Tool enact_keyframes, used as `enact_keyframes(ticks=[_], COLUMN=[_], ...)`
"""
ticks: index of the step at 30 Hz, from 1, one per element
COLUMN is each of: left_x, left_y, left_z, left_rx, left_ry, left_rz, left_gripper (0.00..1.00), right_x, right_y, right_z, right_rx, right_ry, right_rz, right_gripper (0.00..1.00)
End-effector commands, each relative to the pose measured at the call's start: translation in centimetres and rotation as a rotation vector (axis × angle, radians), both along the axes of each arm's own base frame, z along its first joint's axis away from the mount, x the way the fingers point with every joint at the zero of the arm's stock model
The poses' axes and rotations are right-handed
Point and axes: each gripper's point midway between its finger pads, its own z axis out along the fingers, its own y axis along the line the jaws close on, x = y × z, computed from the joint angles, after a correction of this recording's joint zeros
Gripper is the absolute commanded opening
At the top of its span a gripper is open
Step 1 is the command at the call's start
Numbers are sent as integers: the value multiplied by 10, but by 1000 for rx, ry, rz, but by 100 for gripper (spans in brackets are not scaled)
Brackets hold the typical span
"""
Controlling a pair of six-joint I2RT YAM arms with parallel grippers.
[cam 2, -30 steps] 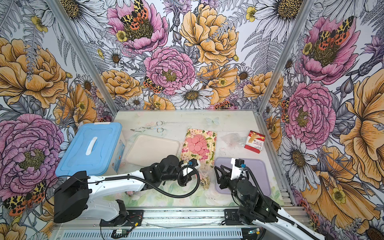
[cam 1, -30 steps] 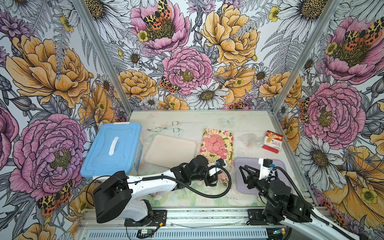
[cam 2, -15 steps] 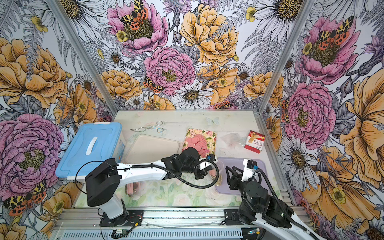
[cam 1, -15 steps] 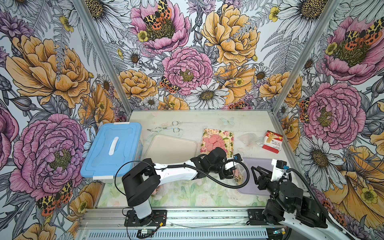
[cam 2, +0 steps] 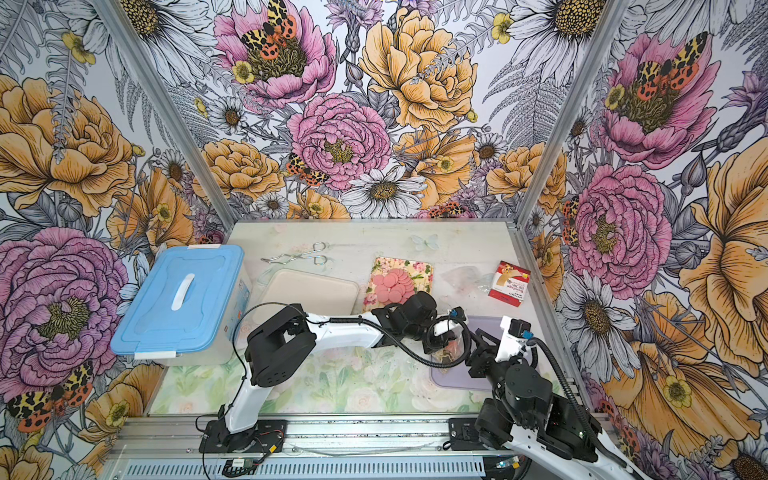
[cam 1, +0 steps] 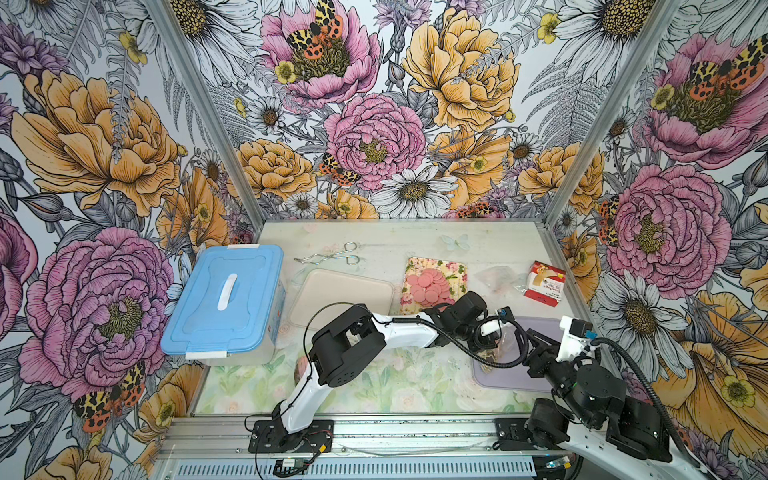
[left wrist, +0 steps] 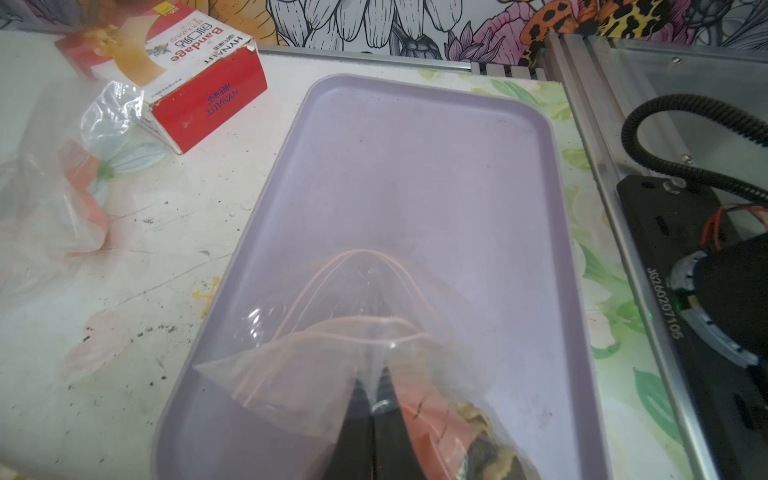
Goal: Pour cookies out of the ziploc bag
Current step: Place the ziploc bag on the tray.
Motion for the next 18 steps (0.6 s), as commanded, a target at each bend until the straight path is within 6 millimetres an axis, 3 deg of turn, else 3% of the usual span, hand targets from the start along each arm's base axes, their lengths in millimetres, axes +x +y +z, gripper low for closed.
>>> enact_keyframes(ticks=[1, 3, 6, 11, 13, 15, 18], left_x=[-8, -7, -12, -21, -11, 0, 17], left_y=[-14, -18, -21, -22, -19, -8, 21], left_z=[13, 17, 18, 22, 25, 27, 37], left_rx=[-48, -64, -78, -118, -106, -66, -29], left_ry=[-1, 3, 40, 95, 78, 21, -52], left_rz=[-56, -70, -119, -187, -131, -55, 40], left_gripper=[6, 7, 22, 13, 21, 36, 41], right_x=[0, 0, 0, 1, 1, 2, 4], right_y=[-4, -5, -6, -7, -7, -8, -7], right_z=[4, 3, 4, 3, 4, 2, -4], right_rx=[-2, -4, -6, -10, -12, -19, -33], right_ry=[-13, -12, -15, -18, -19, -17, -6], right_rz=[-12, -18, -21, -28, -32, -38, -49], right_gripper=[47, 47, 47, 47, 47, 47, 48])
